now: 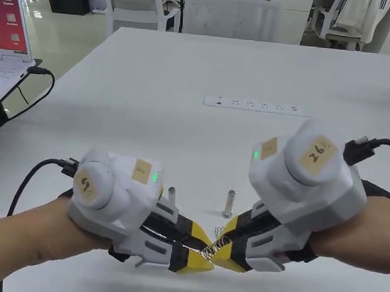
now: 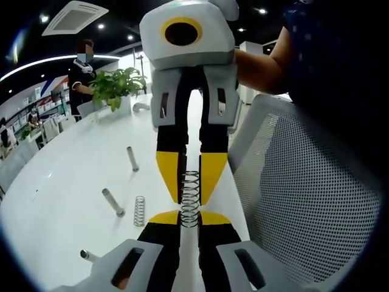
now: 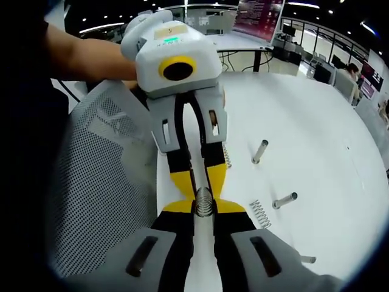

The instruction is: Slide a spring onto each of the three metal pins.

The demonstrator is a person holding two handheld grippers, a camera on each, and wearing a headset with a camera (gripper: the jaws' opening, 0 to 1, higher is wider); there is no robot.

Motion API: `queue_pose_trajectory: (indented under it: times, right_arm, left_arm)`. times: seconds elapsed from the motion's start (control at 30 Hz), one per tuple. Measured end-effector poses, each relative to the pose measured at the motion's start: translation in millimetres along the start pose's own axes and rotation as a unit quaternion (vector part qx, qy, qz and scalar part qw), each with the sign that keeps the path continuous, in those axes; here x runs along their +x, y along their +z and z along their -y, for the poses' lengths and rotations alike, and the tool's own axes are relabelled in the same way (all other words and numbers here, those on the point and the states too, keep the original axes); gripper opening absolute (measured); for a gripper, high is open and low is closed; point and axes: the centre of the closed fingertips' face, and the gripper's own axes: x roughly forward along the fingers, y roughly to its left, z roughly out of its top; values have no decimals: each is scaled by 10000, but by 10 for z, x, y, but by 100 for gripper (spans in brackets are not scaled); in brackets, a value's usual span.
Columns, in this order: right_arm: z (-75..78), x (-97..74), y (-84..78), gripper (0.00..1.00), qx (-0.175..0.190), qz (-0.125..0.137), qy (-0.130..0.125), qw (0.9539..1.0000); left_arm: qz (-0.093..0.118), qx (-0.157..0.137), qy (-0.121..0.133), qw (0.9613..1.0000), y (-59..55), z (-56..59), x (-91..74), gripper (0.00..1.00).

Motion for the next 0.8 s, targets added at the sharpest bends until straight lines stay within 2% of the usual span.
queue_pose_trajectory:
  times: [0.8]
  right_arm:
    - [-21, 34, 42, 8, -88, -111, -2, 9999]
  left_arm:
    - [-17, -47, -52, 10000, -11, 27, 37, 2]
